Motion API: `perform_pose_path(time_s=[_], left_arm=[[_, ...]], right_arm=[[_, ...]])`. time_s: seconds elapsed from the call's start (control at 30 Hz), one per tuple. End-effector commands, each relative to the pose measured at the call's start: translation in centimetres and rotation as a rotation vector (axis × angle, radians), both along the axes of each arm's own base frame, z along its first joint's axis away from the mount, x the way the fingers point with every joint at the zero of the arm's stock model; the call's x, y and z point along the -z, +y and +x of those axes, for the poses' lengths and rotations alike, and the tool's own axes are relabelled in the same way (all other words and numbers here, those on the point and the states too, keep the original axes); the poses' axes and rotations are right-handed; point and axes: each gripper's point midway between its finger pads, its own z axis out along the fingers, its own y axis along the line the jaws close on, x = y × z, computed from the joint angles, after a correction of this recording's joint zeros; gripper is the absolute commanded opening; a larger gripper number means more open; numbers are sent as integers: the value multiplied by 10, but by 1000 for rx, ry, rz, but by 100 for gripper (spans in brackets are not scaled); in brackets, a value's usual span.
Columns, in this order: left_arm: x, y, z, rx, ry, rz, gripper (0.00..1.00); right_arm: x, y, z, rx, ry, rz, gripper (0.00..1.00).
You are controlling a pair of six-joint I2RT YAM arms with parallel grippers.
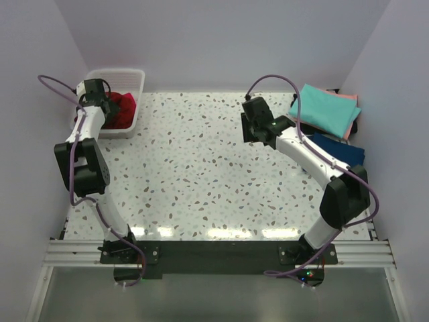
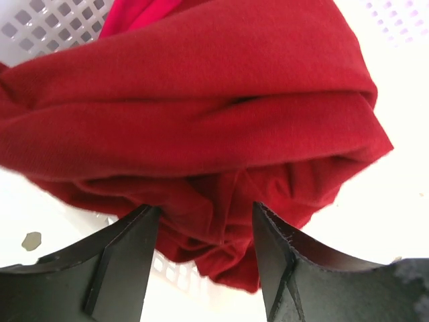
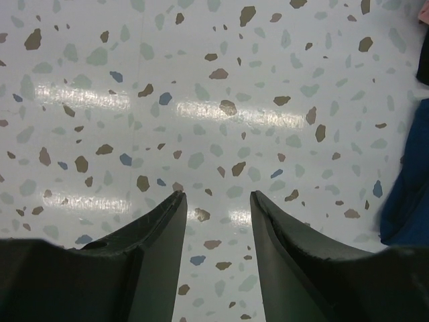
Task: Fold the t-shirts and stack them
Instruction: Grab the tshirt from the pile
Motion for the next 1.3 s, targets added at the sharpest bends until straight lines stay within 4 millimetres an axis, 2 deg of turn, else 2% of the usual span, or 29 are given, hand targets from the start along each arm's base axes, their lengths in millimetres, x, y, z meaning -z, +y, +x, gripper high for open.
perform_pose_path(time_s=[0.0, 0.07, 0.1, 0.17, 0.2, 0.27, 0.4, 0.5, 0.57, 0.6, 0.67, 0.73, 0.77, 0.8, 0.87, 0.93, 0.97, 1.03, 1.07, 1.13, 1.17, 1.23, 1.27], left_arm=[[-9, 11, 15, -38, -39, 21, 56], [-4, 13, 19, -38, -31, 21, 50], [-2, 13, 20, -38, -25, 20, 41], [-3, 16, 23, -42, -34, 20, 30], [-3, 15, 22, -43, -26, 15, 17], [-15, 17, 26, -43, -46, 13, 2], [-46, 11, 28, -14, -105, 8, 0], [-84, 0, 27, 32, -185, -4, 0], [-121, -11, 26, 84, -272, -8, 0], [-139, -23, 29, 135, -323, -33, 0], [-190, -39, 29, 200, -437, -42, 0], [-228, -60, 27, 286, -527, -90, 0], [-254, -68, 28, 325, -594, -95, 0], [-270, -84, 26, 392, -639, -145, 0], [-310, -104, 20, 485, -750, -169, 0], [-337, -134, 11, 600, -822, -225, 0], [-357, -145, 7, 652, -883, -217, 0], [-378, -181, -4, 792, -937, -281, 0], [-402, -194, -11, 865, -1018, -275, 0], [-421, -234, -30, 1045, -1077, -369, 0], [-440, -246, -42, 1119, -1154, -357, 0], [-457, -281, -67, 1259, -1197, -425, 0], [-467, -290, -76, 1300, -1229, -421, 0]], right_arm=[[-14, 5, 13, 24, -35, 22, 48], [-14, 7, 16, 23, -35, 22, 48], [-14, 7, 16, 25, -32, 22, 48], [-15, 7, 18, 27, -34, 23, 47], [-15, 7, 18, 29, -32, 23, 47], [-17, 8, 19, 30, -35, 27, 47], [-14, 9, 18, 32, -26, 31, 47], [-14, 9, 19, 40, -29, 33, 47], [-16, 7, 20, 52, -34, 33, 47], [-15, 6, 20, 60, -35, 28, 47], [-19, 1, 21, 90, -50, 14, 47], [-22, -3, 21, 106, -56, 10, 47], [-24, -2, 22, 108, -63, 11, 47], [-29, -6, 23, 120, -76, 7, 47], [-36, -7, 25, 127, -95, 10, 47], [-44, -10, 27, 141, -117, 14, 47], [-48, -12, 27, 146, -123, 15, 47], [-55, -16, 27, 161, -141, 17, 47], [-57, -19, 26, 172, -145, 18, 47], [-66, -28, 22, 207, -167, 16, 47], [-67, -33, 19, 228, -170, 24, 47], [-72, -42, 12, 253, -181, 31, 47], [-74, -49, 10, 278, -188, 34, 47]])
